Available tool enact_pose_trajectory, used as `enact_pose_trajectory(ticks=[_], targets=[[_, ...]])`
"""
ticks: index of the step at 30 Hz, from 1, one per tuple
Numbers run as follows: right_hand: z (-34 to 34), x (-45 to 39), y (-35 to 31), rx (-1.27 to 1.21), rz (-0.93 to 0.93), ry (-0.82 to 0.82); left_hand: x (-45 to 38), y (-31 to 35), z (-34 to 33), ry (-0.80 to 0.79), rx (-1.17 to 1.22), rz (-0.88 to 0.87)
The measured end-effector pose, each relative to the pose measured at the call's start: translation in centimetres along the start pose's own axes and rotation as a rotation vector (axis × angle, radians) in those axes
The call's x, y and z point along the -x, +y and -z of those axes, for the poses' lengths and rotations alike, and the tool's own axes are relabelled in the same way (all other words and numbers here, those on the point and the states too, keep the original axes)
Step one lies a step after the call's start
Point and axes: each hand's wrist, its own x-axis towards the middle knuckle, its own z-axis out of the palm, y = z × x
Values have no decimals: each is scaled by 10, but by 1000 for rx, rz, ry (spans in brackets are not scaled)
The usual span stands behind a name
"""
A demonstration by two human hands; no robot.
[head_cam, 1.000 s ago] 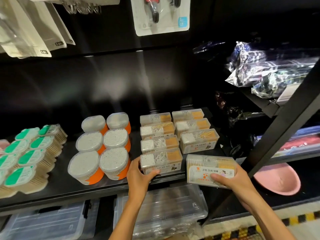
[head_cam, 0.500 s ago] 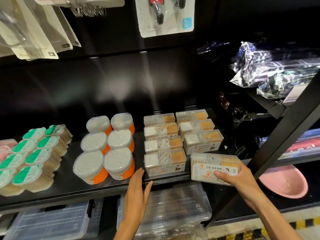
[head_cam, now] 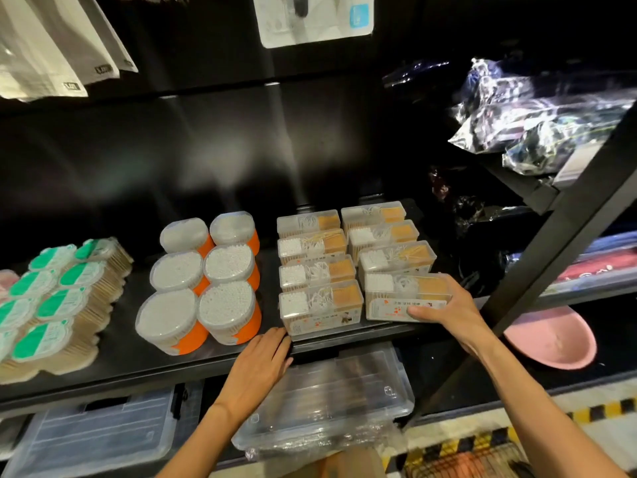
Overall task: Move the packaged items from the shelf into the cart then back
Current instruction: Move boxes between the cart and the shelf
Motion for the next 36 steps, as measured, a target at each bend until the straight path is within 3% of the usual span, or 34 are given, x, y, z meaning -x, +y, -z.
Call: enact_pose_trajectory(ticks=[13, 26, 29, 36], targets=[[-9, 8, -2, 57, 57, 176, -4, 3, 12, -131, 5, 32], [-3, 3, 4, 6, 74, 42, -4, 10, 27, -123, 107, 94], [-2, 6, 4, -100, 39, 6, -3, 12, 26, -117, 127, 115], [-13, 9, 2, -260, 68, 72, -1, 13, 21, -96, 152, 127]])
